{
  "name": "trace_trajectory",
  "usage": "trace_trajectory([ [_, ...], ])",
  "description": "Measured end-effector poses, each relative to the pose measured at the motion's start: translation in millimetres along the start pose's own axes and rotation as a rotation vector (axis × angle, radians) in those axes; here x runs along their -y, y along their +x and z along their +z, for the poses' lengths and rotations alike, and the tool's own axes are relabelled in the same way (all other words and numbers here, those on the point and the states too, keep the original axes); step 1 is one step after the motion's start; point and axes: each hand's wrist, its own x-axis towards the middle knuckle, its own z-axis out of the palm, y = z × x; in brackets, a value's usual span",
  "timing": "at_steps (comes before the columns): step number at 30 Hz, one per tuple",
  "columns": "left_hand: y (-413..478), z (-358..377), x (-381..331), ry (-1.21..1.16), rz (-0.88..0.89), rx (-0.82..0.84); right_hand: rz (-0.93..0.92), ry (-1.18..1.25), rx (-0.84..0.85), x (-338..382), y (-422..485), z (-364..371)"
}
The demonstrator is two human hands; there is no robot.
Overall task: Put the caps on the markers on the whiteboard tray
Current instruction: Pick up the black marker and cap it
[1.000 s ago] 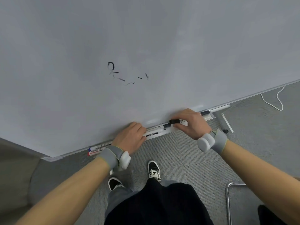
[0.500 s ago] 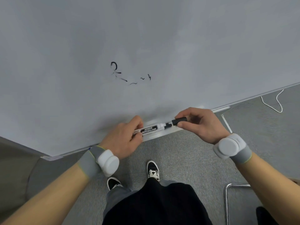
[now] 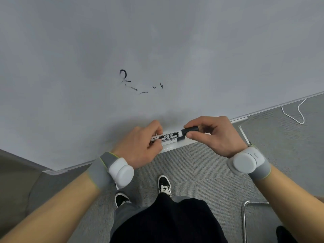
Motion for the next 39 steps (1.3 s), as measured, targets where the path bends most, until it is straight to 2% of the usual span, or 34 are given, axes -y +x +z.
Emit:
trace_trajectory([
  [5,3,7,-3,0.065,0.061,-0.062,0.043,0.229,0.023,-2,-1,5],
  [9,5,14,3,0.036,0.079,-0.044,0.104,0.275,0.061,-3,0,8],
  [11,7,17,7,0.039,0.069,-0.040,0.134,0.250,0.085,-5,2,6],
  [14,14,29,5,0.068,0.055,0.001,0.133,0.037,0.119,-9,7,3],
  [16,20,40,4,0.149,0.057,0.033,0.153,-0.058,0.031,-16,9,0],
  [20,20,60,18,0.462,0.071,0.057,0.283,-0.011,-0.317,-38,-1,-28],
  [23,14,69,35,0.528,0.018,0.082,0.381,0.030,-0.463,-59,-18,-48],
  [33,28,93,44,0.554,0.103,0.093,0.559,-0.115,-0.555,-118,-58,-65],
  [39,86,120,8,0.464,0.177,0.189,0.641,-0.274,-0.437,-146,-41,-68],
])
